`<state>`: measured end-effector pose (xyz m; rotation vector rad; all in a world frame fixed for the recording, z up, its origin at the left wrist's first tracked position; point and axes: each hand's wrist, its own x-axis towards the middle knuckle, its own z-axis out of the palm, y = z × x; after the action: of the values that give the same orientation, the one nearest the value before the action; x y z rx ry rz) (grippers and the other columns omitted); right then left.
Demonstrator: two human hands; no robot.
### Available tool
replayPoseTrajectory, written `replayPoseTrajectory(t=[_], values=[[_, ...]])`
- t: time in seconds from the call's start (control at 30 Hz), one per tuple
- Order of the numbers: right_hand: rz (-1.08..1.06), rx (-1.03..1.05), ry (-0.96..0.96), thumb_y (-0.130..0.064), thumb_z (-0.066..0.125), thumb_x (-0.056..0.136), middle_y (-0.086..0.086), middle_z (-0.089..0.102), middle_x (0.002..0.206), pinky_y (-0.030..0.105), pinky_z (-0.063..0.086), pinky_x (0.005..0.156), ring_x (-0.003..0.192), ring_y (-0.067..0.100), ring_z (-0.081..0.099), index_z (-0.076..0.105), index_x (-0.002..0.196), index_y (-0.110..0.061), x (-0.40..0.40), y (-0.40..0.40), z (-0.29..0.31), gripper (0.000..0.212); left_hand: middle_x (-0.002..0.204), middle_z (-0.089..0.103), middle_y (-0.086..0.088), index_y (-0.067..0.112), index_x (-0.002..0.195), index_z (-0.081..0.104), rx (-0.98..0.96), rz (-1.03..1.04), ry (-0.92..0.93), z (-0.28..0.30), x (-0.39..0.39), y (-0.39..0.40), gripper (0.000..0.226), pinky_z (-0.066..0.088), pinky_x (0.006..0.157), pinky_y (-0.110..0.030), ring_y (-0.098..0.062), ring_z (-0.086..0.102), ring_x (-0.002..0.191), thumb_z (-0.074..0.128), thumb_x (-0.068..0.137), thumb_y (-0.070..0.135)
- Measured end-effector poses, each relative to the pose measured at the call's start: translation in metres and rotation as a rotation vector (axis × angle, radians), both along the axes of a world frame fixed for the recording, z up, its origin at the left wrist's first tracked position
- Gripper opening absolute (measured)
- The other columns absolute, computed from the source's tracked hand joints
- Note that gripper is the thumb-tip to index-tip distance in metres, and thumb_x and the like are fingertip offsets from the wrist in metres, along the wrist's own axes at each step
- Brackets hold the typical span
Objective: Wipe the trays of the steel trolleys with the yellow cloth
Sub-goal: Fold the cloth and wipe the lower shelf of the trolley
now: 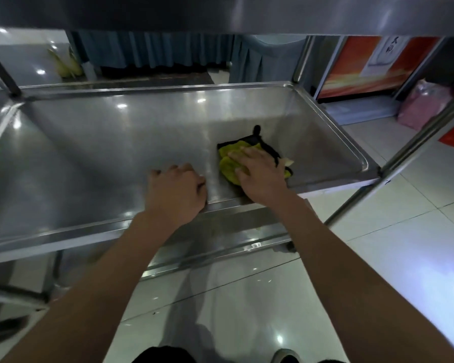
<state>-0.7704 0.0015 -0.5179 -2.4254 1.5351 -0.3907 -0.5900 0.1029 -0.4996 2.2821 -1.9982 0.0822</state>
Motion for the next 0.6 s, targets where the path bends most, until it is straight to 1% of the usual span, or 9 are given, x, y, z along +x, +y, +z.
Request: replayPoseTrajectory(t=[0.1, 0.2, 0.27, 0.33, 0.4, 0.5, 0.6], values=[[0.088, 0.031, -0.037, -0.041, 0.042, 0.101, -0.014, 0.030, 0.160, 0.063, 0.003, 0.117, 0.147, 0.017, 0.022, 0.046, 0.143, -0.047, 0.029, -0.001, 0.002, 0.042, 0.126, 0.063, 0.010, 0.037, 0.119, 0.066, -0.021, -0.007, -0.017, -0.004, 0.007, 0.009, 0.039, 0.038, 0.096, -0.043, -0.020, 0.059, 0.115, 0.036, 0.097, 0.048], [0.145, 0.070, -0.027, -0.043, 0.042, 0.102, -0.014, 0.031, 0.160, 0.063, 0.006, 0.117, 0.148, 0.017, 0.022, 0.046, 0.144, -0.047, 0.047, -0.010, 0.005, 0.042, 0.130, 0.061, 0.010, 0.039, 0.123, 0.064, -0.015, -0.015, 0.032, -0.005, 0.013, 0.015, 0.038, 0.037, 0.097, -0.044, -0.020, 0.055, 0.120, 0.038, 0.097, 0.048], [0.175, 0.084, -0.038, -0.044, 0.043, 0.102, -0.016, 0.031, 0.160, 0.061, 0.003, 0.118, 0.148, 0.015, 0.021, 0.047, 0.143, -0.049, 0.059, -0.013, 0.005, 0.041, 0.130, 0.061, 0.010, 0.037, 0.120, 0.067, -0.018, -0.006, 0.037, -0.004, 0.014, 0.015, 0.037, 0.037, 0.097, -0.043, -0.021, 0.055, 0.119, 0.041, 0.097, 0.047], [0.205, 0.091, -0.063, -0.044, 0.044, 0.102, -0.016, 0.031, 0.160, 0.060, 0.001, 0.118, 0.149, 0.015, 0.020, 0.047, 0.142, -0.050, 0.067, -0.016, 0.004, 0.041, 0.125, 0.062, 0.008, 0.035, 0.115, 0.069, -0.037, 0.011, 0.037, -0.004, 0.013, 0.015, 0.034, 0.038, 0.093, -0.041, -0.022, 0.056, 0.115, 0.044, 0.096, 0.046], [0.221, 0.096, -0.079, -0.045, 0.045, 0.101, -0.017, 0.031, 0.159, 0.060, 0.003, 0.118, 0.148, 0.016, 0.020, 0.047, 0.141, -0.051, 0.070, -0.021, 0.003, 0.041, 0.120, 0.063, 0.008, 0.034, 0.111, 0.072, -0.059, 0.048, 0.036, -0.005, 0.009, 0.012, 0.033, 0.039, 0.090, -0.040, -0.021, 0.057, 0.110, 0.045, 0.095, 0.046], [0.250, 0.085, -0.065, -0.049, 0.045, 0.100, -0.019, 0.030, 0.159, 0.060, 0.007, 0.117, 0.148, 0.015, 0.020, 0.046, 0.140, -0.054, 0.065, -0.032, 0.001, 0.041, 0.105, 0.064, 0.006, 0.029, 0.098, 0.073, -0.084, 0.113, -0.041, -0.003, -0.002, 0.002, 0.035, 0.041, 0.085, -0.039, -0.021, 0.061, 0.096, 0.043, 0.094, 0.046], [0.227, 0.090, -0.018, -0.049, 0.041, 0.101, -0.020, 0.026, 0.161, 0.062, 0.006, 0.117, 0.149, 0.015, 0.018, 0.043, 0.142, -0.053, 0.039, -0.059, 0.002, 0.041, 0.095, 0.063, 0.000, 0.021, 0.090, 0.071, -0.053, 0.168, -0.112, 0.003, -0.014, -0.010, 0.039, 0.042, 0.084, -0.041, -0.027, 0.065, 0.087, 0.042, 0.094, 0.046]])
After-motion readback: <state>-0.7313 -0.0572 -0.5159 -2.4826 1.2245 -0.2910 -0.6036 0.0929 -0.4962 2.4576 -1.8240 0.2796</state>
